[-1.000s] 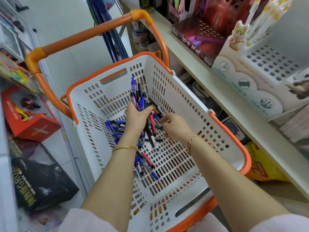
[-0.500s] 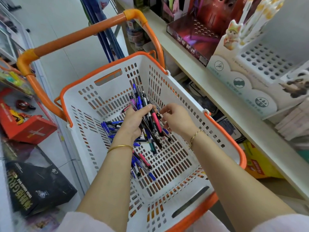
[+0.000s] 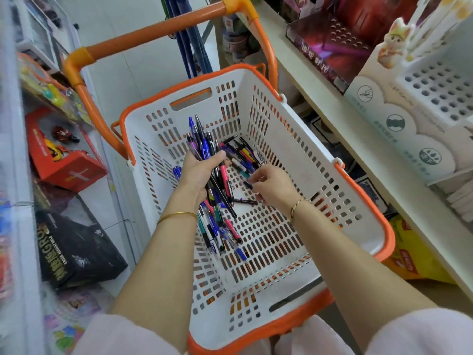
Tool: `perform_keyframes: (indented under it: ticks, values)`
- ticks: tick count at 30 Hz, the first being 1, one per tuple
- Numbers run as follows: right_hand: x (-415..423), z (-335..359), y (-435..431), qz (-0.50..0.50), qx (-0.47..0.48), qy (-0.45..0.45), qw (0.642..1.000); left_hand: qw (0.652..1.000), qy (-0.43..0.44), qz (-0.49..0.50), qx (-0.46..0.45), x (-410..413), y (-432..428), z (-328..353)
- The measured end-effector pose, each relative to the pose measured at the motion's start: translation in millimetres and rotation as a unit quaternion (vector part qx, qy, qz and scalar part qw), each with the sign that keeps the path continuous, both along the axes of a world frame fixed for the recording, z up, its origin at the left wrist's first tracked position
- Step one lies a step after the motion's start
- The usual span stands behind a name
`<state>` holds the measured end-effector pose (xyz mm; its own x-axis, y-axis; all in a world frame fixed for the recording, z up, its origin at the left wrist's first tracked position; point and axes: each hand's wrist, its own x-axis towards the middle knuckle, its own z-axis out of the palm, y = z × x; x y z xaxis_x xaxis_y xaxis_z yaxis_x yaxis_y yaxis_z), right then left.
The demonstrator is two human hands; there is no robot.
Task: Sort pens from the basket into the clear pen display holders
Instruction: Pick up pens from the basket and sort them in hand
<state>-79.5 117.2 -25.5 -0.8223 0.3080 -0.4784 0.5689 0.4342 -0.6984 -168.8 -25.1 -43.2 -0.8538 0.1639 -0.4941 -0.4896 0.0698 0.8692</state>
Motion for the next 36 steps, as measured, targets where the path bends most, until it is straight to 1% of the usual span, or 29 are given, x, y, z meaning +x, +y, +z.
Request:
perform_keyframes:
  ticks: [3,5,10,12,14,18,20,21,22,24,26,27,29,30,31,33,36]
  values:
    - [2.7,-30.7,-16.6,0.054,0.013,-0.074,0.996,0.998,0.035,0.012,-0.044,2.0,-9.7,-4.1]
    - [1.0,-50.7,-30.0,0.103,0.035,-0.102,0.989,0.998,0.031,0.025,-0.056,6.3,-10.8,-5.6]
    - [2.6,-94.2,-57.8,0.206,0.105,-0.201,0.952,0.998,0.011,0.018,-0.067,9.9,-14.5,-35.9]
    - [10.0,-110.0,-64.0,0.223,0.122,-0.232,0.939,0.997,0.013,0.011,-0.074,14.0,-13.3,-38.5]
    - [16.2,-121.7,-68.3,0.223,0.145,-0.234,0.935,0.996,0.007,0.004,-0.084,16.8,-10.8,-35.1]
    - [16.3,-127.2,-71.6,0.262,0.21,-0.198,0.921,0.995,0.015,-0.024,-0.096,14.8,-6.9,-35.6]
    - [16.0,-123.4,-69.5,0.254,0.211,-0.203,0.922,0.994,0.017,-0.04,-0.101,14.2,-3.9,-29.1]
    - [16.1,-120.7,-66.7,0.231,0.189,-0.214,0.93,0.993,0.021,-0.05,-0.101,15.4,-1.1,-22.3]
    - [15.0,-117.6,-62.4,0.191,0.152,-0.221,0.944,0.992,0.025,-0.061,-0.105,15.0,0.7,-18.7]
    - [8.0,-104.0,-47.9,0.079,0.054,-0.217,0.972,0.99,0.032,-0.091,-0.107,13.0,7.0,-6.0]
    - [0.7,-73.9,-26.8,-0.032,-0.041,-0.168,0.984,0.986,0.045,-0.122,-0.103,11.0,15.6,11.3]
    - [0.5,-53.1,-15.2,-0.079,-0.065,-0.124,0.987,0.985,0.053,-0.134,-0.095,11.1,21.4,22.4]
    - [8.5,-4.1,8.3,-0.153,-0.077,-0.016,0.985,0.981,0.082,-0.158,-0.076,11.5,36.7,44.8]
    - [14.6,21.4,19.3,-0.188,-0.069,0.053,0.978,0.978,0.098,-0.173,-0.065,12.5,45.6,57.4]
    - [22.4,47.1,30.8,-0.221,-0.053,0.124,0.966,0.973,0.115,-0.193,-0.052,14.7,56.9,71.6]
    - [38.3,90.2,54.6,-0.272,-0.026,0.246,0.93,0.961,0.14,-0.235,-0.029,21.5,83.3,99.5]
    - [65.4,143.8,93.4,-0.336,-0.02,0.353,0.873,0.939,0.179,-0.293,0.0,41.6,129.1,140.1]
